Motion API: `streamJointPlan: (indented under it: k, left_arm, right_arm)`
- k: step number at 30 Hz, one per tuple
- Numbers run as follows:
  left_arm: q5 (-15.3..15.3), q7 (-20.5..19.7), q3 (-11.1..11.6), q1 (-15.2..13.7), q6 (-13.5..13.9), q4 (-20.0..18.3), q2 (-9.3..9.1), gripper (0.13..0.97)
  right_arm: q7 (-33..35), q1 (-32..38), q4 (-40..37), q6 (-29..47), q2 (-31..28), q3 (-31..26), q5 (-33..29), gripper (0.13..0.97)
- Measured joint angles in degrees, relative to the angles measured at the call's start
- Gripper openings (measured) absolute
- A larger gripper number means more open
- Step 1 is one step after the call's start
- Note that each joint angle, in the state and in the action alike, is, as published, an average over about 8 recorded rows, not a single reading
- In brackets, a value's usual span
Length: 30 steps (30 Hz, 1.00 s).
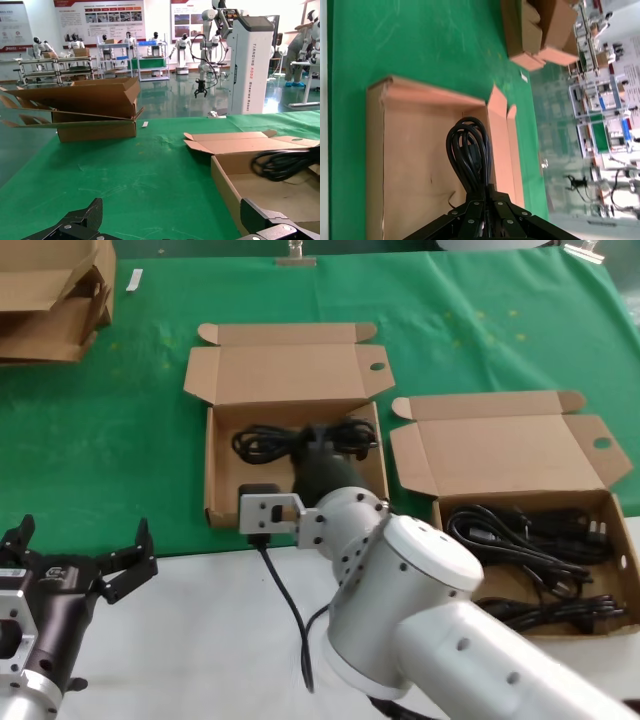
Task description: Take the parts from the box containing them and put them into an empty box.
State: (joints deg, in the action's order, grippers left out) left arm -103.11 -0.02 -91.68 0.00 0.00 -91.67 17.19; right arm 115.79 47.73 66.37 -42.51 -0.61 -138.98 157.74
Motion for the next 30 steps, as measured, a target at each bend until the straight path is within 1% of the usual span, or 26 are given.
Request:
streamJointPlan:
  k: [4,8,12,16,20,23,24,30]
  left_arm:
    - [0.0,0.0,0.0,0.0,0.0,0.0,0.00,0.966]
    - [0.0,0.0,0.0,0.0,0.0,0.0,0.00,0.966]
    - [0.0,0.0,0.0,0.0,0.0,0.0,0.00,0.966]
    - [0.0,0.0,0.0,0.0,0.0,0.0,0.00,0.966]
    - [0.0,0.0,0.0,0.0,0.0,0.0,0.00,0.966]
    - [0.0,0.0,0.0,0.0,0.0,0.0,0.00,0.966]
    - [0.0,0.0,0.0,0.0,0.0,0.0,0.00,0.966]
    - [0.0,0.0,0.0,0.0,0.0,0.0,0.00,0.966]
  right_arm:
    - [-5.0,3.0,-6.0,4.3,0.4,-3.6,0.0,0.154]
    - [-8.3,4.9,-9.8,7.1,0.6,-5.6,0.0,0.161]
    - [-10.0,5.7,-11.6,8.6,0.6,-6.2,0.0,0.173]
    - [-9.5,5.2,-11.6,8.8,0.6,-5.1,0.0,0.191]
    - [-6.8,3.4,-9.7,7.9,0.6,-1.9,0.0,0.236]
    - [-3.4,1.2,-6.3,6.2,0.6,1.7,0.0,0.270]
    - [-2.1,0.3,-4.8,5.4,0.6,3.2,0.0,0.270]
    - [8.4,-6.3,7.4,-1.0,0.6,13.9,0.0,0.386]
